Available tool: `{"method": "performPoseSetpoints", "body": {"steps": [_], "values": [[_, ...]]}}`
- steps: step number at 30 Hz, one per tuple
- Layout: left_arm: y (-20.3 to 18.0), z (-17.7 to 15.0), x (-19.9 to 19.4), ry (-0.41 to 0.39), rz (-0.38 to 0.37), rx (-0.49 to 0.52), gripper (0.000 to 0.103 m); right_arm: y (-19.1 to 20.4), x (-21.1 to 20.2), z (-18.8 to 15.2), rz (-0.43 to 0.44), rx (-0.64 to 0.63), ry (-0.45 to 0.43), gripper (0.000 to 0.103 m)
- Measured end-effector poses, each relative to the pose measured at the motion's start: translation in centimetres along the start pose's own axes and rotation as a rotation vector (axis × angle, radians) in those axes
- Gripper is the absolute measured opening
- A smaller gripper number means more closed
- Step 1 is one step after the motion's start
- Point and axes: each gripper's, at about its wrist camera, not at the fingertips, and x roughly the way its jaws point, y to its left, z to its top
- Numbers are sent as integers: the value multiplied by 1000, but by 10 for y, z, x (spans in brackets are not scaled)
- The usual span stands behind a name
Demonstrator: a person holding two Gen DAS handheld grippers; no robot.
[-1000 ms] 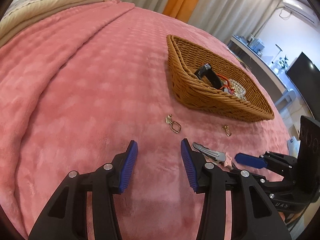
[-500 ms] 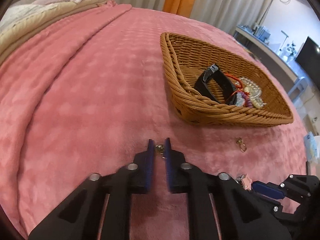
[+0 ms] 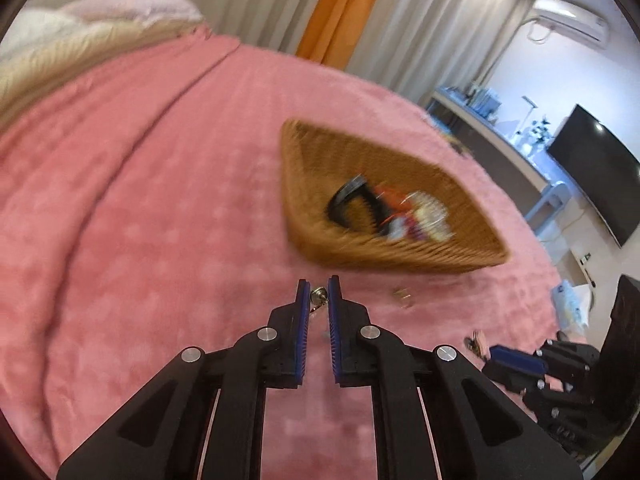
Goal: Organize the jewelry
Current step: 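Grasp the small silver ring with the left tool while the right grasps the keys, then drop the small ring and keys into the basket, opening both tools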
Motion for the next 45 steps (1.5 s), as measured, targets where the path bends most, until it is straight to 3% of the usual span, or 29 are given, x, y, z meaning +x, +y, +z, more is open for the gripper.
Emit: {"method": "performPoseSetpoints", "body": {"steps": [8, 15, 26, 34, 38, 45], "values": [[-49, 38, -39, -120, -82, 91, 7, -27, -43, 57, -55, 25, -146, 12], [-80, 75, -22, -180, -170, 155, 7, -66, -21, 100, -105, 63, -172, 12], [-70, 89, 87, -102, -84, 129, 8, -138, 73, 108, -141, 195, -63, 12], [-63, 79, 121, -23, -47, 139, 9, -151, 97, 97, -124, 235, -5, 13], [-62, 79, 108, -44, -62, 130, 36, -151, 88, 95, -133, 244, -33, 47], [-65, 72, 52, -114, -71, 128, 39, -139, 42, 92, -94, 248, -118, 47]]}}
